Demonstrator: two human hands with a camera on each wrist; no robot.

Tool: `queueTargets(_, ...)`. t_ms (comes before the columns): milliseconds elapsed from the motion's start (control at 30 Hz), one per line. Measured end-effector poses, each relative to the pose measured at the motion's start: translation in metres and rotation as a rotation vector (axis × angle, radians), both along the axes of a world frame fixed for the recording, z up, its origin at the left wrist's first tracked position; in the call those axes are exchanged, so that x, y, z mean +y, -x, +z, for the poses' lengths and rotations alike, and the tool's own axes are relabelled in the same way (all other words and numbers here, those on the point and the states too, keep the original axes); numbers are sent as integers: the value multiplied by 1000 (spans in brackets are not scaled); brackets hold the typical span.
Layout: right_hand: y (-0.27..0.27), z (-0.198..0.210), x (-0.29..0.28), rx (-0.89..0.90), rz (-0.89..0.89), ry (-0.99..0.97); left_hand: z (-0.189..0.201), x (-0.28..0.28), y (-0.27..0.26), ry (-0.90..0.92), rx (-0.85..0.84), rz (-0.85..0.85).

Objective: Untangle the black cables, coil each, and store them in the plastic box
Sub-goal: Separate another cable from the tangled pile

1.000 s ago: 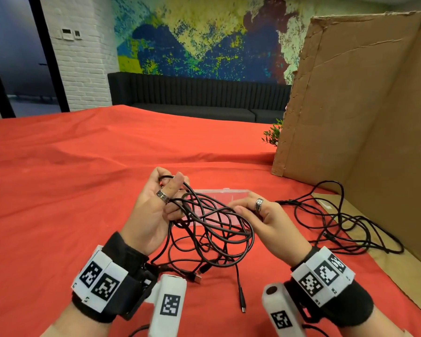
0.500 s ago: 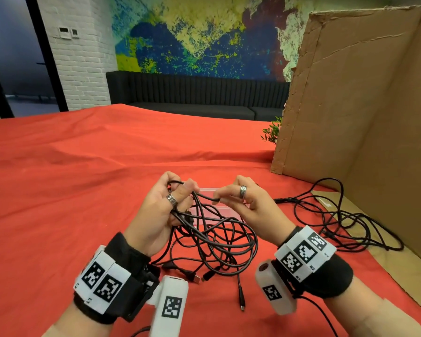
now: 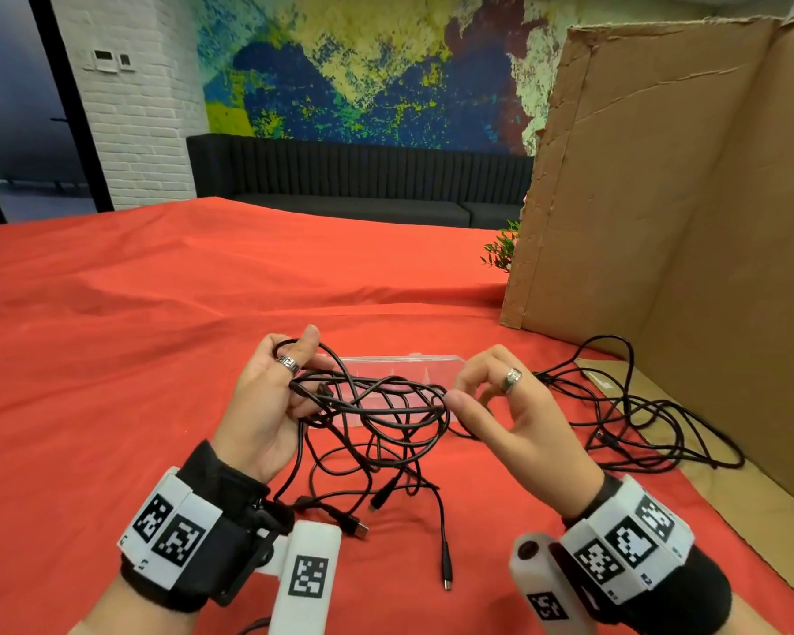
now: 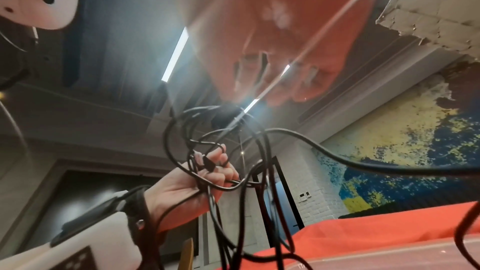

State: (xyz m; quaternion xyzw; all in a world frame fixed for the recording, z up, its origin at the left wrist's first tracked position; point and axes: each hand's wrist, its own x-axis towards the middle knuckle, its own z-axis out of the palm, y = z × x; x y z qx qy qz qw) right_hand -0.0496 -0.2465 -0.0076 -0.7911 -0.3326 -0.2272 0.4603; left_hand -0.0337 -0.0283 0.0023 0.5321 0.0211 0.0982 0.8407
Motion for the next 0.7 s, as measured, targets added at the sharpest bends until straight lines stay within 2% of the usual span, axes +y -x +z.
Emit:
queueTargets(100, 6, 3, 3, -103, 55, 53, 0, -1, -2, 29, 8, 24)
queueTargets(267, -6, 3, 15, -237, -71, 259, -1, 1, -5, 98, 56, 56)
queueTargets(367, -9, 5, 25, -214, -70, 268, -3, 6, -8, 145, 95, 42)
queueTargets(467, -12, 8, 30, -106, -27, 192, -6, 11, -10, 153, 118, 19)
queueTargets(500, -13, 9, 32, -92, -34, 223, -7, 11, -11, 159, 124, 17)
queueTargets(600, -19, 5, 39, -217, -158, 434, -10, 10, -12, 177, 136, 1)
queueTargets(700, -19, 14, 38, -96, -99, 363, -11, 10, -15, 112, 114, -7)
